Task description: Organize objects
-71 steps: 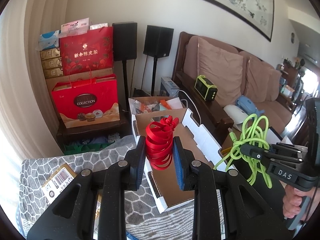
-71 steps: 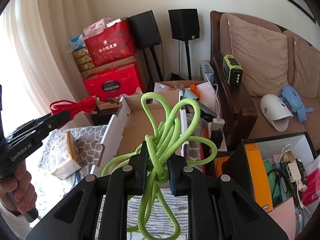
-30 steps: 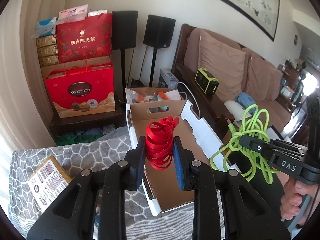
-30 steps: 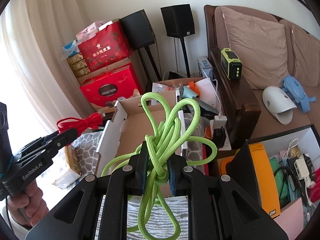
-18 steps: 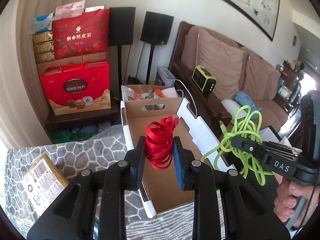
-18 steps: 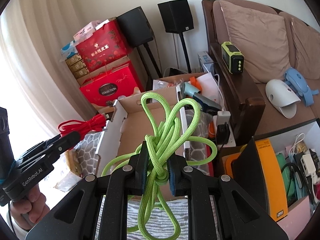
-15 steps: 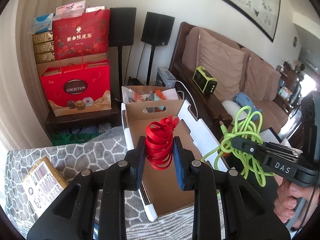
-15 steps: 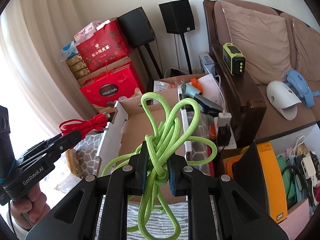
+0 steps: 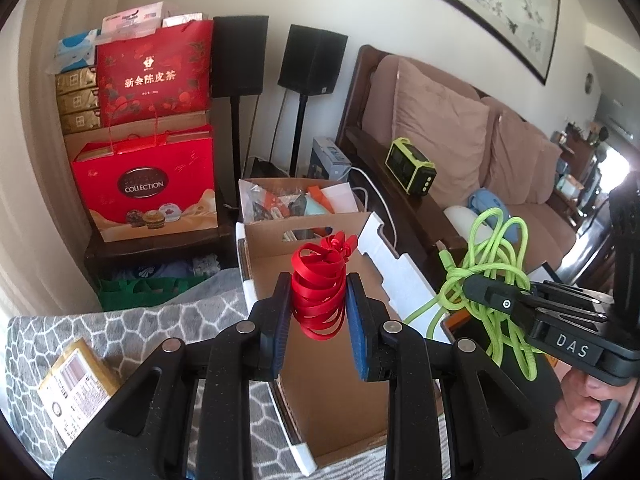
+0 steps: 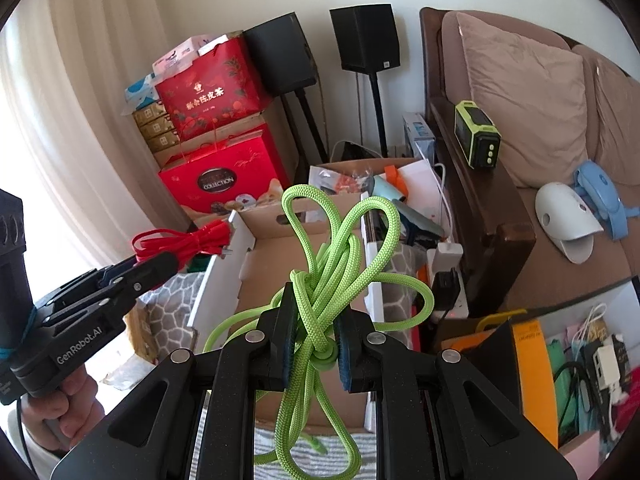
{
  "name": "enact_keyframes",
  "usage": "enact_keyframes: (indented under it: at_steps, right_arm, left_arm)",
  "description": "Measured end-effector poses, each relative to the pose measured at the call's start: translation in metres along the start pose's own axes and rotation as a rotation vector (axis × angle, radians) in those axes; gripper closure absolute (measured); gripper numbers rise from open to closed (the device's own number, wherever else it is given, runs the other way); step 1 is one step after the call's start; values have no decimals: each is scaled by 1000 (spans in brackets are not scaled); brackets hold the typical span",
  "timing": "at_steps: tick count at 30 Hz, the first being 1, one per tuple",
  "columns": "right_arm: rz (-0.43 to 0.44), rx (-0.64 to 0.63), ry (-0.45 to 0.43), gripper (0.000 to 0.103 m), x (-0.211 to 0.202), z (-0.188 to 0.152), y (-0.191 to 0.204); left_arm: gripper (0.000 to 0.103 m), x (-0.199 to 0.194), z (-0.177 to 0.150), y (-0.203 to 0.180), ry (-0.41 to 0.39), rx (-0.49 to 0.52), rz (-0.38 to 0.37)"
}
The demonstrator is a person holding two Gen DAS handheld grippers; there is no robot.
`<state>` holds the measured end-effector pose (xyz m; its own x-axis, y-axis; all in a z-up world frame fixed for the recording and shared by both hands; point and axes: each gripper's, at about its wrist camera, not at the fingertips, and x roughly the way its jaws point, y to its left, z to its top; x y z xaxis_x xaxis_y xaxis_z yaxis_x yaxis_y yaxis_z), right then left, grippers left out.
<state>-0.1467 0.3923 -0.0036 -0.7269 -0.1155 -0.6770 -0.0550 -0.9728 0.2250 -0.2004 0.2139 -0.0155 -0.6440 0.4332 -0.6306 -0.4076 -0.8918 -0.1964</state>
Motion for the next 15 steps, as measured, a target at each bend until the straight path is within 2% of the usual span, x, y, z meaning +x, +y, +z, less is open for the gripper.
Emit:
enact_keyframes:
  at_steps: [15]
  right_arm:
    - [9,2,27,87,15,7,-7]
  left_arm:
    - [79,23,-1,2,20,-6,1]
